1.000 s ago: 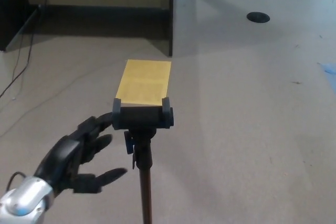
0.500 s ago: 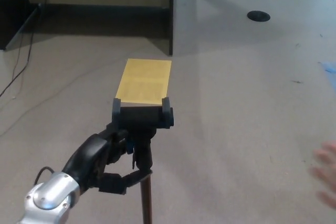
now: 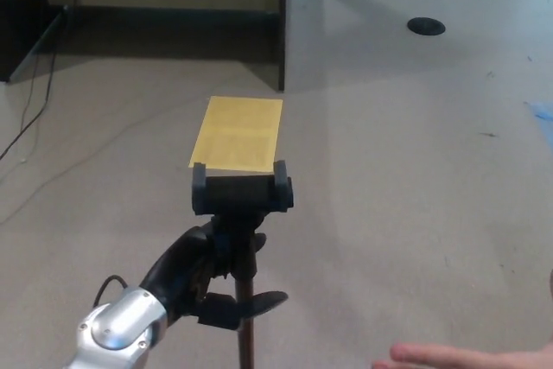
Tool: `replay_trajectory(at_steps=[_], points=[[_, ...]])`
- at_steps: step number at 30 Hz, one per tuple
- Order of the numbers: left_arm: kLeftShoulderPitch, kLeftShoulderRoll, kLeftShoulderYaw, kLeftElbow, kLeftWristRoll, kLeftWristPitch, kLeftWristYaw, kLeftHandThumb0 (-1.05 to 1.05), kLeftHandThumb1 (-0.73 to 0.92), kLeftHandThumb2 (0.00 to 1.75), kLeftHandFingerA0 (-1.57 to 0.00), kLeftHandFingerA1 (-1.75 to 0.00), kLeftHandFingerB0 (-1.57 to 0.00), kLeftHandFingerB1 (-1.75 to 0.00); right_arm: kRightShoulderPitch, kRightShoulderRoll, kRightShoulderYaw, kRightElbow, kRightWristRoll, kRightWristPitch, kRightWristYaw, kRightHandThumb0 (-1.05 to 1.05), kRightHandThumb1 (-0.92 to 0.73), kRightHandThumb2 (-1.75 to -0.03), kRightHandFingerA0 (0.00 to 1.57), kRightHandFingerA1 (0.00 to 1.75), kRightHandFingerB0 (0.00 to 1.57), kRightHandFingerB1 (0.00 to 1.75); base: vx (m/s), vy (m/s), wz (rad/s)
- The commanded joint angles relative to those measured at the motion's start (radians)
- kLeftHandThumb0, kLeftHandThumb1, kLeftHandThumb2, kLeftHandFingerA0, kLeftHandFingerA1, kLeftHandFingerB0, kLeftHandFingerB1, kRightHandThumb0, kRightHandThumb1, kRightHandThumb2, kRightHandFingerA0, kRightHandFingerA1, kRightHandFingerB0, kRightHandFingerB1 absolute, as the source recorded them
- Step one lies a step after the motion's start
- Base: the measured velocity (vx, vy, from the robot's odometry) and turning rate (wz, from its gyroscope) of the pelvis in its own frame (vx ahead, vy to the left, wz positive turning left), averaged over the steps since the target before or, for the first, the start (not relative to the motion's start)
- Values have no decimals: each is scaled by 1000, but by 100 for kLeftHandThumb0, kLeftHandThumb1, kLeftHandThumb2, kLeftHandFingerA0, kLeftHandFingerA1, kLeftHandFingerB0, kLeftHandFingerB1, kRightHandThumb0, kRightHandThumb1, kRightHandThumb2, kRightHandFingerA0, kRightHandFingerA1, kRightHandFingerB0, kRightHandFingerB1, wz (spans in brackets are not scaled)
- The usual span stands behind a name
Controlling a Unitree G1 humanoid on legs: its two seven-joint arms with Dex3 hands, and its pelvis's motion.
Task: There is a tripod standing in front of the robot and the robot extends its left arm to grab it. It lifts the tripod and passes it to a person.
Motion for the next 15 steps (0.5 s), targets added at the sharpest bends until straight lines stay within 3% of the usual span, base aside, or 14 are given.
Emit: replay_trajectory(at_steps=[1, 8, 9, 10, 11, 12, 13, 14, 15], points=[[-1, -26, -17, 0, 16, 56, 12, -59, 38, 75, -3, -25, -3, -18, -2, -17, -1, -4, 2, -14, -10, -76, -77, -64, 43, 35, 30, 31, 0, 0, 0], [-17, -62, -39, 52, 49, 30, 50, -66, 40, 73, -7, -36, -8, -21, -7, -11, 2, -9, 5, -9, -4, -73, -76, -63, 43, 35, 30, 31, 0, 0, 0], [-17, -69, -48, 60, 73, 17, 84, -66, 42, 68, -16, -39, -12, -35, -6, -10, 3, -14, 4, -10, -7, -73, -76, -63, 43, 35, 30, 31, 0, 0, 0], [-17, -86, -46, 65, 86, 24, 131, -50, 44, 61, -54, -62, -53, -60, -7, -9, 3, -12, 4, -10, -8, -73, -76, -63, 43, 35, 31, 31, 0, 0, 0], [-16, -111, -40, 72, 103, 37, 195, -50, 44, 61, -54, -62, -53, -60, -10, -7, 3, -9, 4, -10, -9, -73, -76, -63, 43, 35, 31, 31, 0, 0, 0], [-14, -134, -43, 85, 150, 5, 289, -29, 52, 55, -56, -134, -54, -126, -9, -9, 1, -10, 6, -10, -7, -73, -76, -63, 43, 35, 30, 31, 0, 0, 0], [-15, -140, -42, 91, 159, -5, 310, -22, 55, 55, -57, -157, -53, -150, -11, -10, 1, -10, 5, -11, -9, -73, -76, -63, 43, 35, 31, 31, 0, 0, 0], [-16, -143, -41, 94, 164, -10, 321, -22, 55, 55, -57, -157, -53, -150, -12, -10, 2, -10, 5, -12, -9, -73, -76, -63, 43, 35, 31, 31, 0, 0, 0], [-5, -168, -33, 68, 176, 16, 376, -9, 68, 47, -64, -175, -56, -163, -14, -13, 5, -8, -1, -19, -15, -74, -76, -63, 45, 35, 31, 31, 0, 0, 0]])
